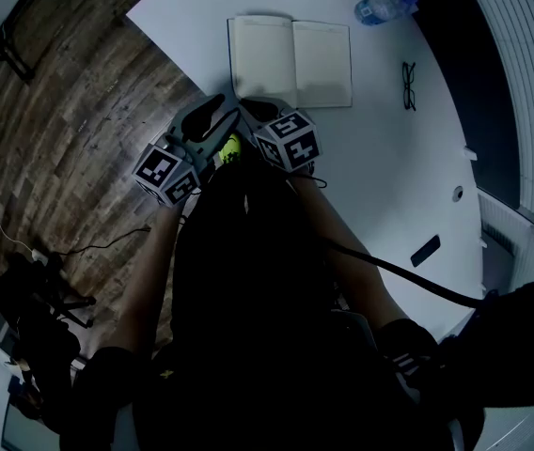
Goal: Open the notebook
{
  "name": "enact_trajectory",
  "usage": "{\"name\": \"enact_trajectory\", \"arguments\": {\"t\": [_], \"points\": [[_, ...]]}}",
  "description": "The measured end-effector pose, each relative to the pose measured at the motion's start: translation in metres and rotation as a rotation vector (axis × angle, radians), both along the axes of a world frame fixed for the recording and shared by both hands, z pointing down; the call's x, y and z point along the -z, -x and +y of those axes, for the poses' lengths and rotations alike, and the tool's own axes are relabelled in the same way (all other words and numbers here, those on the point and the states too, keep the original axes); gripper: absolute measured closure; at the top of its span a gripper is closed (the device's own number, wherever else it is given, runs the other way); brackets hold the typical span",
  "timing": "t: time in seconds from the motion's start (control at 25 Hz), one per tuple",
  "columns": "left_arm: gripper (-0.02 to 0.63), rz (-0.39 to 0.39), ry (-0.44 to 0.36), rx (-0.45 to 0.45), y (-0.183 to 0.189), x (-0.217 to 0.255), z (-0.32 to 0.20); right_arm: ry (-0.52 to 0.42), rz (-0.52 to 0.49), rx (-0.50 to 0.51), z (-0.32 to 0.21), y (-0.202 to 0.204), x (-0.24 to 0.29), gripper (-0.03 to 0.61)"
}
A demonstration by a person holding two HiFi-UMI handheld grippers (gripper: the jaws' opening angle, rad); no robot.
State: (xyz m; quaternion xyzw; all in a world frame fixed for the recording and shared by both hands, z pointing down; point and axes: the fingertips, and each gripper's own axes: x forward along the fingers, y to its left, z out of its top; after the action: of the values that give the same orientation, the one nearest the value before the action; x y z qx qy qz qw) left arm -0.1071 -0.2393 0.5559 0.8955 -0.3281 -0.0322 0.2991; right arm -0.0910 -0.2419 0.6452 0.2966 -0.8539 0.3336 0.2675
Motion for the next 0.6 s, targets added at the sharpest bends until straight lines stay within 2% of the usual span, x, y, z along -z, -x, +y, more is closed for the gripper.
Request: {"name": "enact_trajectory", "arguments": {"t": [0.6], "points": [[0.469,0.001,-0.003,0.007,0.011,0.001,0.003,0.052,0.039,0.017,0.005,0.003,-0.027,0.538]]}}
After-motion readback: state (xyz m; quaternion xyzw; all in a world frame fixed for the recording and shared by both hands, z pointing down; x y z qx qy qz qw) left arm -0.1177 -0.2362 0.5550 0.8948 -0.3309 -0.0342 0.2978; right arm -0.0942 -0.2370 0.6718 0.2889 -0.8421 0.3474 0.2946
